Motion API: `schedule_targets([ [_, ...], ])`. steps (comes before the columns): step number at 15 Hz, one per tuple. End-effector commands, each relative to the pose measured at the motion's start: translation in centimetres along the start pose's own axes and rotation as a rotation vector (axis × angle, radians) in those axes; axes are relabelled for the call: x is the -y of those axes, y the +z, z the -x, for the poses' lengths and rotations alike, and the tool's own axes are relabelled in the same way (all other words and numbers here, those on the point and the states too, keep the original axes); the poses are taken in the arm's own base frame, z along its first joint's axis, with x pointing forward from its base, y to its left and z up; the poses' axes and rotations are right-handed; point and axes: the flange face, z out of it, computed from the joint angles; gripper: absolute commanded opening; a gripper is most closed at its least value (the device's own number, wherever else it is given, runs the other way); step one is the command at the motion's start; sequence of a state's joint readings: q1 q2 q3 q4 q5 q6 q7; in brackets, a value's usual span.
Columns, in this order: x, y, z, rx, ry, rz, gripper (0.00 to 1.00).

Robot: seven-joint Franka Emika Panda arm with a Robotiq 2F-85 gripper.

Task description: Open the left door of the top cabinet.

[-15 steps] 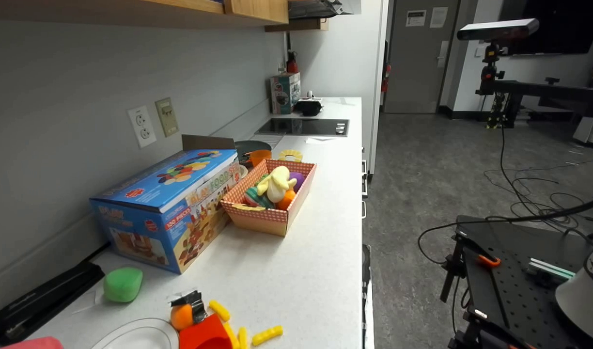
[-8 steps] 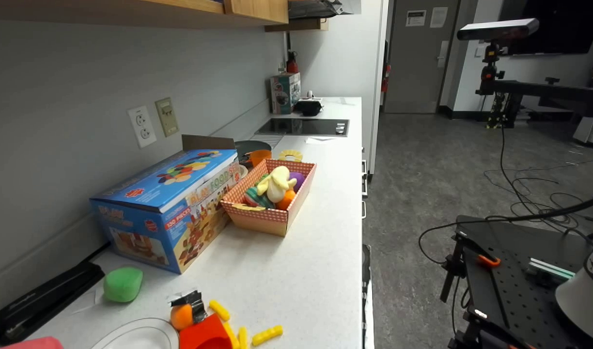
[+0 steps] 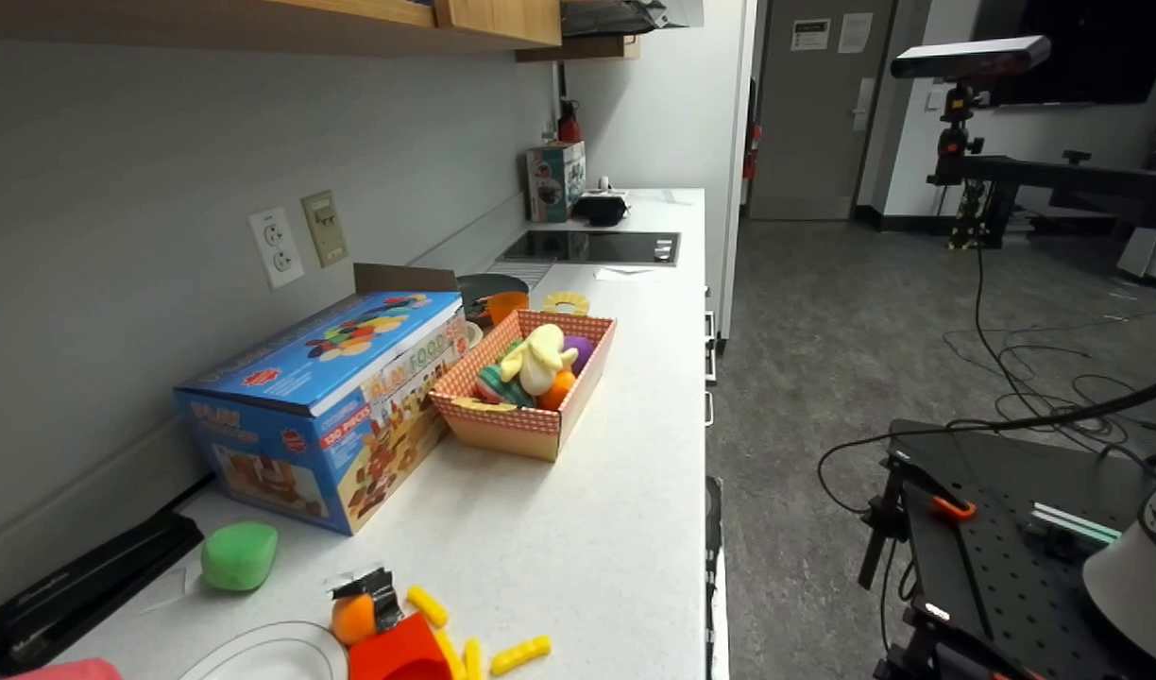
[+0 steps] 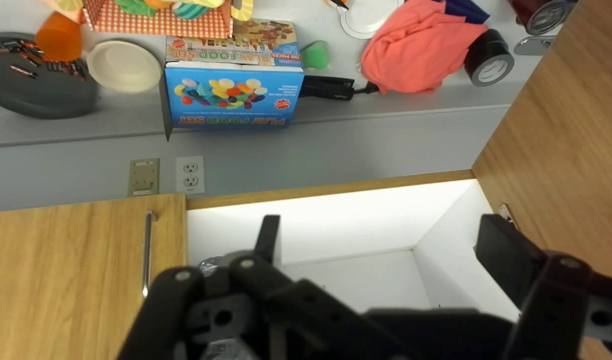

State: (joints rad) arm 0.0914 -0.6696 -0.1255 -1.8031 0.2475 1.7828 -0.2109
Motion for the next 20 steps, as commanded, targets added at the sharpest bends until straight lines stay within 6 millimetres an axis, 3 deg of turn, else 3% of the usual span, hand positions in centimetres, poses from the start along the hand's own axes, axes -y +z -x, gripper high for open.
schedule_targets([
  [1,-0.29,-0.33,0.26,-0.001,0.006,-0.002,1.0],
  [20,-0.13,0.29,0.48,0.012,0.006,-0.005,1.0],
])
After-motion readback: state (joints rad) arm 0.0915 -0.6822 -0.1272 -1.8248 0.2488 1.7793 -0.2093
